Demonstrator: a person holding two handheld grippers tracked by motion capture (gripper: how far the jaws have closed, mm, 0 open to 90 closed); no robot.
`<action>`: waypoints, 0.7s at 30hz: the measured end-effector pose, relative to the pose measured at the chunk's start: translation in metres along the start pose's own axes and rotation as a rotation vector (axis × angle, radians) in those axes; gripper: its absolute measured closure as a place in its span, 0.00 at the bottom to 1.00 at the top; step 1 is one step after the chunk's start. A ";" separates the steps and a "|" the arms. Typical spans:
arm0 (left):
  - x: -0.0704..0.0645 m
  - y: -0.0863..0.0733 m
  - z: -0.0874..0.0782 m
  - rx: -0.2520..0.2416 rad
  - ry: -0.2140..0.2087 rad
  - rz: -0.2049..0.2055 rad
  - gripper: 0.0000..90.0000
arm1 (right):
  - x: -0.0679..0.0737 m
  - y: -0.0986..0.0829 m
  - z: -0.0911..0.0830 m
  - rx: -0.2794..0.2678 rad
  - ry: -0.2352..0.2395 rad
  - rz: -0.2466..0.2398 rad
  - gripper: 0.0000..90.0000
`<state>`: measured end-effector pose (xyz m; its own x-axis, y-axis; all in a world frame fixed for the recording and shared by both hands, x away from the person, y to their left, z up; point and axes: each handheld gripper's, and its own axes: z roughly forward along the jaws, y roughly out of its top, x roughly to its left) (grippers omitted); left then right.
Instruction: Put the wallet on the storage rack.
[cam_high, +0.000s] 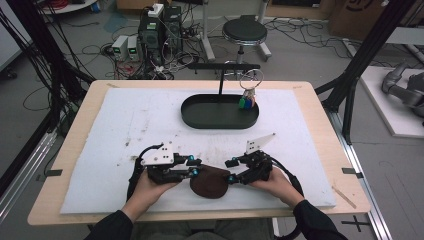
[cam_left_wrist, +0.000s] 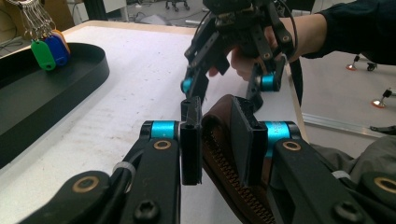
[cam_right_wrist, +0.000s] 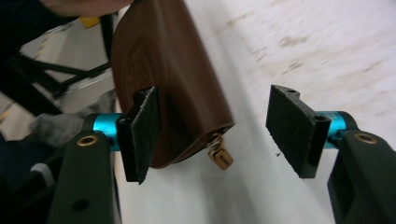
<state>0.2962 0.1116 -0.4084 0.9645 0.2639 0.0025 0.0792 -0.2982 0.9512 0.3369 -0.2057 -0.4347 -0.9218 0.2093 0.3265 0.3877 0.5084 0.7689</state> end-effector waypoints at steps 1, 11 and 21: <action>0.000 0.000 0.000 0.001 -0.002 0.004 0.82 | -0.001 0.000 0.002 0.013 0.014 0.001 0.43; 0.001 0.000 -0.002 -0.007 -0.015 -0.023 0.80 | 0.001 0.000 0.003 0.057 0.069 -0.051 0.67; 0.008 0.000 -0.002 0.007 -0.058 -0.106 0.62 | 0.013 0.008 -0.015 0.019 -0.025 -0.153 0.78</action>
<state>0.3036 0.1160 -0.4078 0.9636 0.2409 -0.1162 0.1831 -0.2777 0.9431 0.3279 -0.2116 -0.4161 -0.9699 0.1490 0.1925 0.2431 0.5512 0.7982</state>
